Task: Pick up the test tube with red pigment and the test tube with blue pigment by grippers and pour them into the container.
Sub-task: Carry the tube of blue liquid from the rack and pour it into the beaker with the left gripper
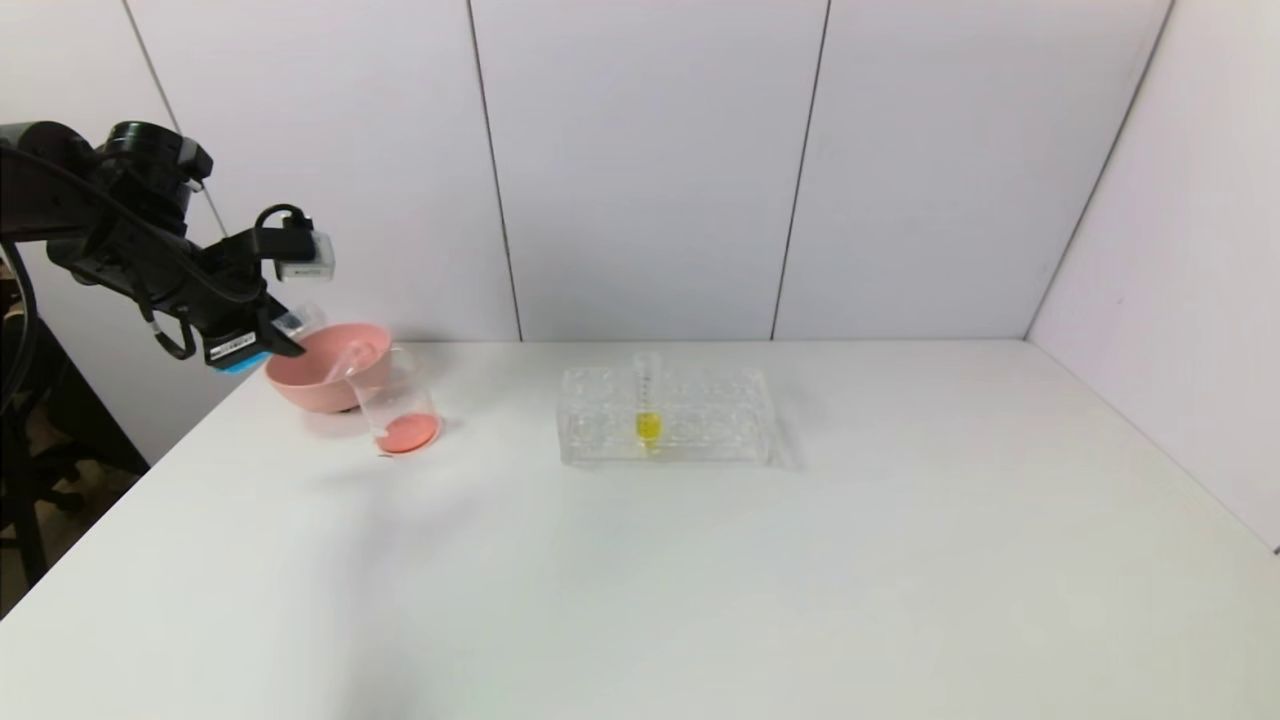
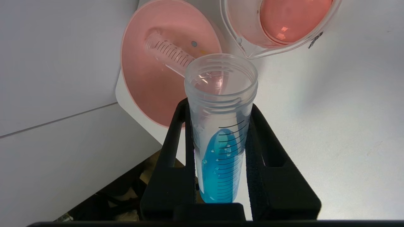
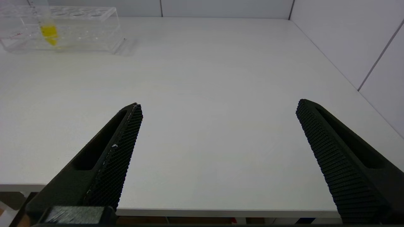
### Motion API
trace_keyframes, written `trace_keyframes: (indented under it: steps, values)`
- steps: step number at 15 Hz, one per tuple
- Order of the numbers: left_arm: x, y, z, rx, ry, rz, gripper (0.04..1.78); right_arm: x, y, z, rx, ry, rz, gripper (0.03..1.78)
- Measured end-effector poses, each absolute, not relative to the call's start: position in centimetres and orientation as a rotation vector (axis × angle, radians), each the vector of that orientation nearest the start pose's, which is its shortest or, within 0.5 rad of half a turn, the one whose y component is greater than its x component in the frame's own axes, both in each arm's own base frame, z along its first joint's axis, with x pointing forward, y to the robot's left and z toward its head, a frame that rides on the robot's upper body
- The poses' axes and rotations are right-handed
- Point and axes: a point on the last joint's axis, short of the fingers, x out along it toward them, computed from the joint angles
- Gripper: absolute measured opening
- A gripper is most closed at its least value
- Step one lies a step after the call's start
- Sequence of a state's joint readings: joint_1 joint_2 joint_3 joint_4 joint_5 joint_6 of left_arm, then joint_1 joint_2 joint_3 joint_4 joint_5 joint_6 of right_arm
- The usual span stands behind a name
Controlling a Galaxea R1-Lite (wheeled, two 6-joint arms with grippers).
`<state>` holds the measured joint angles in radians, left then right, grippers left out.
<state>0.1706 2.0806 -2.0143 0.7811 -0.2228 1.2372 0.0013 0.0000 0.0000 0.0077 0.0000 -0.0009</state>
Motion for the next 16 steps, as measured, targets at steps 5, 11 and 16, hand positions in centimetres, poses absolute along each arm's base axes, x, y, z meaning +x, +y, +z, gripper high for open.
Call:
trace_keyframes:
  steps: [5,11,16]
  values:
    - [39.0,5.8,24.7,1.036,0.700,-0.530,0.46,-2.3,0.0,7.5,-0.001,0.008,0.001,1.77]
    - [39.8,4.9,24.0,1.052,0.709,-0.538,0.46,-2.3,0.0,7.5,-0.001,0.008,0.001,1.77]
    - [40.2,4.6,23.5,1.067,0.731,-0.525,0.46,-2.3,0.0,7.5,-0.001,0.008,0.001,1.77]
